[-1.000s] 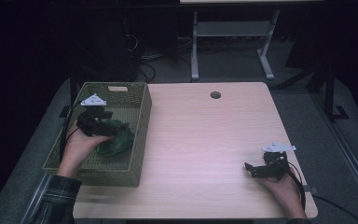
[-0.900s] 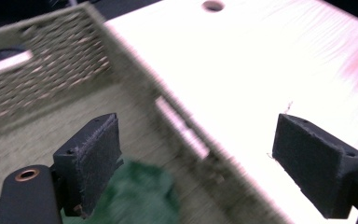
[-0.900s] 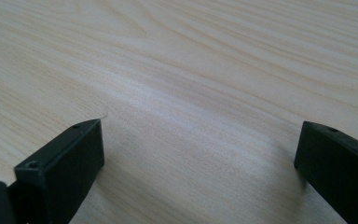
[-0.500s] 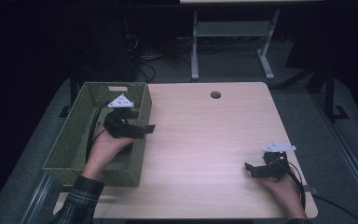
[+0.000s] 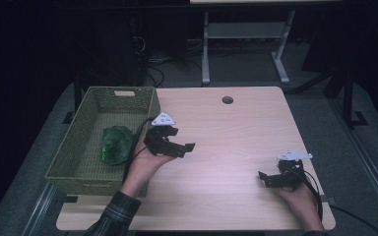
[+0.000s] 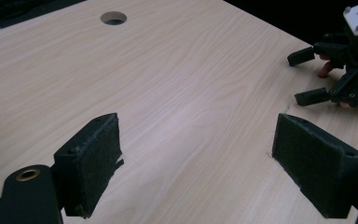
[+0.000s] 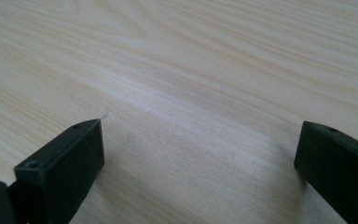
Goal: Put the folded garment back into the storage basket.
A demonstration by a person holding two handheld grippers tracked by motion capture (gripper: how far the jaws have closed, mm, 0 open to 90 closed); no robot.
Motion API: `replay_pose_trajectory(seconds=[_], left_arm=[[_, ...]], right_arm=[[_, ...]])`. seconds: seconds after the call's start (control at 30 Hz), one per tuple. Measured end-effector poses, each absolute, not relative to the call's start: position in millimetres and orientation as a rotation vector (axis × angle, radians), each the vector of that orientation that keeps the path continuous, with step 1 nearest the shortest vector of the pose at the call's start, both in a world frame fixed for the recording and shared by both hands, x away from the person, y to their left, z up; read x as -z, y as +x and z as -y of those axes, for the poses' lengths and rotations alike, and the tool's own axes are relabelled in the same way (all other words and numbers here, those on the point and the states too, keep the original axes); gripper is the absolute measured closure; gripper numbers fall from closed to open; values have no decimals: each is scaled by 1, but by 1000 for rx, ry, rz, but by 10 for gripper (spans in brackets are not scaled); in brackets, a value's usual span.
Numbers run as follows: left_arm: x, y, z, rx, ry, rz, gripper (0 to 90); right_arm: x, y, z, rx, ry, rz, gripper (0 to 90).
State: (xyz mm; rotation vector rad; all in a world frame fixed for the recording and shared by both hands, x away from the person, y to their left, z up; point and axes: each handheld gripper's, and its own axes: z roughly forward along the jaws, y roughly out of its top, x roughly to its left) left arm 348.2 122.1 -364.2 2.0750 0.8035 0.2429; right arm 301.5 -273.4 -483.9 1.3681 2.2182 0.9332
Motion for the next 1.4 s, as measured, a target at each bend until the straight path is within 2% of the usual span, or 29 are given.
replay_pose_trajectory(seconds=[0.23, 0.53, 1.4], left_arm=[[396, 345, -101, -241, 2117, -771, 149], [434, 345, -93, -249, 2188, -739, 147], [477, 344, -93, -311, 2254, -753, 133]], right_arm=[[484, 301, 273, -932, 1369, -2216, 12], [484, 301, 273, -930, 1370, -2216, 12], [484, 301, 273, -930, 1372, -2216, 12]])
